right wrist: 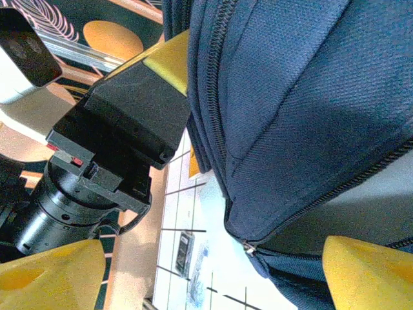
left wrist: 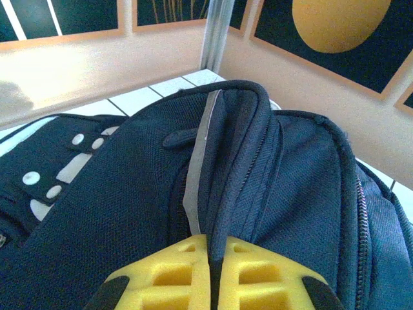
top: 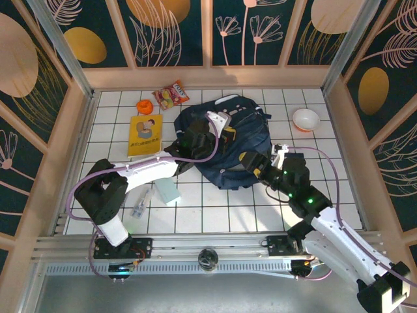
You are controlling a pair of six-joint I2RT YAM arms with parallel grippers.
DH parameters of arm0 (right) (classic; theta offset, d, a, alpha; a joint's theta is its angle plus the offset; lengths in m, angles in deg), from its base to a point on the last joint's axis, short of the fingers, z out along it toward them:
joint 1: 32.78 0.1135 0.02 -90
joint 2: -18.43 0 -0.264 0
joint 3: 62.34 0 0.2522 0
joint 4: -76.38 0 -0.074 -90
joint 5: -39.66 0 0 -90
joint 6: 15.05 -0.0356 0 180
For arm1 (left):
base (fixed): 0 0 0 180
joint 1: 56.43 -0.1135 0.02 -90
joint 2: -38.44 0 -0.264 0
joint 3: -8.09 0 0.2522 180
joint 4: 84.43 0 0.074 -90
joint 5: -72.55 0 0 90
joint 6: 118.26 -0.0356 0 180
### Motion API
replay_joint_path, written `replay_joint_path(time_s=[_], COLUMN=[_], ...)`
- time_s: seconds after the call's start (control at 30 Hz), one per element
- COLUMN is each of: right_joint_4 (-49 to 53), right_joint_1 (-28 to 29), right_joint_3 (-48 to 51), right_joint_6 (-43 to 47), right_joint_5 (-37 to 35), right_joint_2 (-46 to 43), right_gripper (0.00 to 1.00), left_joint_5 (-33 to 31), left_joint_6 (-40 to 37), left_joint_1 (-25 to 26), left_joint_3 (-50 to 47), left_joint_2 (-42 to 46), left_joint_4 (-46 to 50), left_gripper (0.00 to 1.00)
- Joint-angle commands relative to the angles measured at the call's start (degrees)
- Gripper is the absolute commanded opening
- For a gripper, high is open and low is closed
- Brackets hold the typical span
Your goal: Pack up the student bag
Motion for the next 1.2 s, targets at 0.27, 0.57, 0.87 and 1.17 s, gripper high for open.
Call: replay_joint_path(time_s=[0.27, 0.57, 0.87, 1.17], right_joint_4=[-8.17, -12.78, -19.90, -25.85], right_joint_1=[-7.80, -10.03, -10.01, -9.25], right_joint_3=[-1.96, -0.96, 1.09, -0.70], right_joint_6=[-2.74, -5.86, -8.26, -9.39], right_joint_5=[9.10, 11.92, 7.97, 5.18], right_joint_2=[4.05, 6.94, 8.99, 11.69], right_gripper=[0.93, 0.99, 0.30, 0.11], left_joint_5=[8.26, 13.34, 11.67, 8.06], left_joint_6=[0.34, 0.16, 1.29, 6.64], left_joint_1=[-0.62, -0.72, -1.11, -1.23], left_joint_3=[1.86, 2.34, 3.84, -7.40], left_joint_2=[4.46, 3.81, 3.71, 18.96], left_joint_4=[-4.16, -4.35, -1.17, 9.19], left_gripper=[0.00, 0.00, 0.07, 0.41])
